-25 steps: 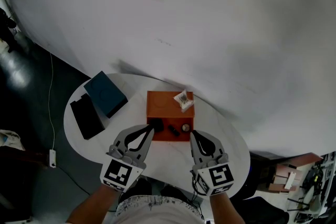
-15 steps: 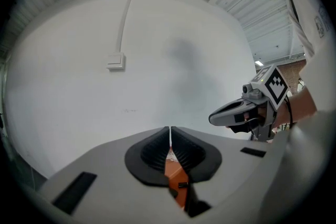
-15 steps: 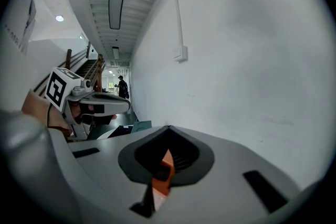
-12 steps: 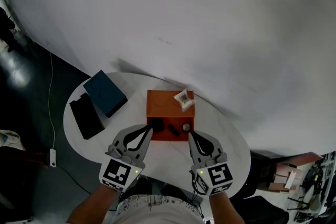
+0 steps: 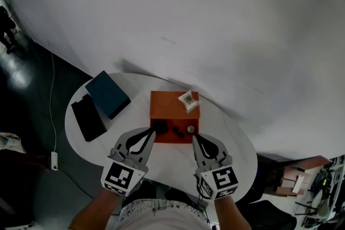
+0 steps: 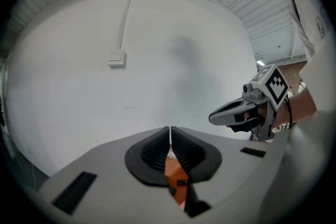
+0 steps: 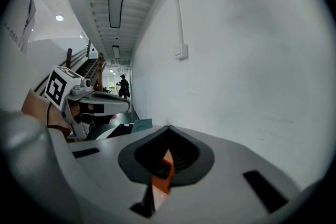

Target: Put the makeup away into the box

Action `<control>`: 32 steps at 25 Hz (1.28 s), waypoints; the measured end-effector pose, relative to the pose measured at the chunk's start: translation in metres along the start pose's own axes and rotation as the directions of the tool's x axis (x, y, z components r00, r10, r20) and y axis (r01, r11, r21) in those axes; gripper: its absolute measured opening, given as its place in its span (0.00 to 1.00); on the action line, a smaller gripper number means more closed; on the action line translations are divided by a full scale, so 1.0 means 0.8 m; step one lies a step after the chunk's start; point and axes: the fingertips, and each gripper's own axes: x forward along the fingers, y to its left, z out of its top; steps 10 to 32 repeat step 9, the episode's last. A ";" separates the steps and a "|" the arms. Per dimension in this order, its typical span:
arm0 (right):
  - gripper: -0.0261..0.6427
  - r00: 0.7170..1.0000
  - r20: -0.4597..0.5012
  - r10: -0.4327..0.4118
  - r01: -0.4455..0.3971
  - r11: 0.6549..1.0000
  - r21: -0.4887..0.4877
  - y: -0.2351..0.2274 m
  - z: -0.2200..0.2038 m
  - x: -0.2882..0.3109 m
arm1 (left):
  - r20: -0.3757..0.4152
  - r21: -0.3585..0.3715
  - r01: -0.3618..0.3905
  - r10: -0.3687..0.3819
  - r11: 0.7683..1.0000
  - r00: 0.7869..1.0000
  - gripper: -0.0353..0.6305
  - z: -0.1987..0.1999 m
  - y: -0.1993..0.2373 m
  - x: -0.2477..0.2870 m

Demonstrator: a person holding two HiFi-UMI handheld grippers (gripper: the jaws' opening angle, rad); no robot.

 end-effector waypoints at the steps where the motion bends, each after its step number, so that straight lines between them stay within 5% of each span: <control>1: 0.05 1.000 0.000 0.002 -0.002 1.000 -0.002 0.000 -0.001 0.000 | 0.000 0.000 -0.001 0.001 1.000 1.000 0.10 0.000 0.000 0.000; 32: 0.05 1.000 0.000 0.005 -0.005 1.000 0.000 0.001 -0.002 -0.006 | -0.002 -0.004 -0.003 0.003 1.000 1.000 0.10 0.000 -0.007 -0.001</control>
